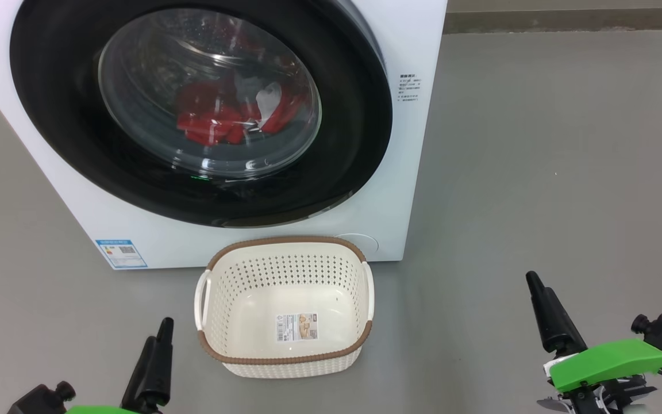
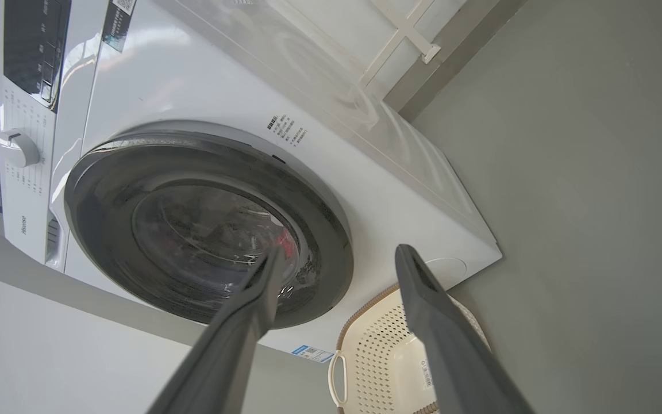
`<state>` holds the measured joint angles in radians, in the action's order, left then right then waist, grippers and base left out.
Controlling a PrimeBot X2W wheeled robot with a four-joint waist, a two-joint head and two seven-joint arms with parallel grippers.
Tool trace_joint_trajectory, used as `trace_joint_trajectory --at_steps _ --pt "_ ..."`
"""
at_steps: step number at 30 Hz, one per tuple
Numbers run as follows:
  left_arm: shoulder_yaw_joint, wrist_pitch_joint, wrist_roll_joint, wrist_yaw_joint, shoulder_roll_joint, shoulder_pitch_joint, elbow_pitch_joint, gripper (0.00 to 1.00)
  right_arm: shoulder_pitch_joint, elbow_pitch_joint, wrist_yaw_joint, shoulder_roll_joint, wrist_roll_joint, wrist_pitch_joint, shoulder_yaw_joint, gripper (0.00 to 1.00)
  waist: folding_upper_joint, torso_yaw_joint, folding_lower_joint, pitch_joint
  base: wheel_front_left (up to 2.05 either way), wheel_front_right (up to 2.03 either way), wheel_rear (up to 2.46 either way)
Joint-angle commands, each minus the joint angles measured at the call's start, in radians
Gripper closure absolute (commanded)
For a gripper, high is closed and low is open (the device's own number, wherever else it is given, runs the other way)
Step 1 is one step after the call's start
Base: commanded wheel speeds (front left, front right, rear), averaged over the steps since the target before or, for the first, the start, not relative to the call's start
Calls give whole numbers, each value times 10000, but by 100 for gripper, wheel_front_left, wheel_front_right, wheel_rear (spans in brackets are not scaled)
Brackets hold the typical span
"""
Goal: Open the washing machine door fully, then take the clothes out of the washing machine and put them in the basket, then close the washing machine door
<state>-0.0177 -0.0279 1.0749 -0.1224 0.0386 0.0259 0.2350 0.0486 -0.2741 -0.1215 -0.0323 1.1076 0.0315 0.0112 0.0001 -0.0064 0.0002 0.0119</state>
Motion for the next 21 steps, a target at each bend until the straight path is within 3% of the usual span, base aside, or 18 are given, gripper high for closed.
trace_joint_trajectory --at_steps 1,21 --pt "-126 -118 -344 -33 66 418 -339 0 507 333 -35 -106 -352 107 -188 0 -1 -1 -1 8 0 0 0" --pt "-158 -705 -2987 -46 50 513 -529 0 694 494 -50 -125 -2910 687 -536 0 -1 -9 -1 20 0 0 0"
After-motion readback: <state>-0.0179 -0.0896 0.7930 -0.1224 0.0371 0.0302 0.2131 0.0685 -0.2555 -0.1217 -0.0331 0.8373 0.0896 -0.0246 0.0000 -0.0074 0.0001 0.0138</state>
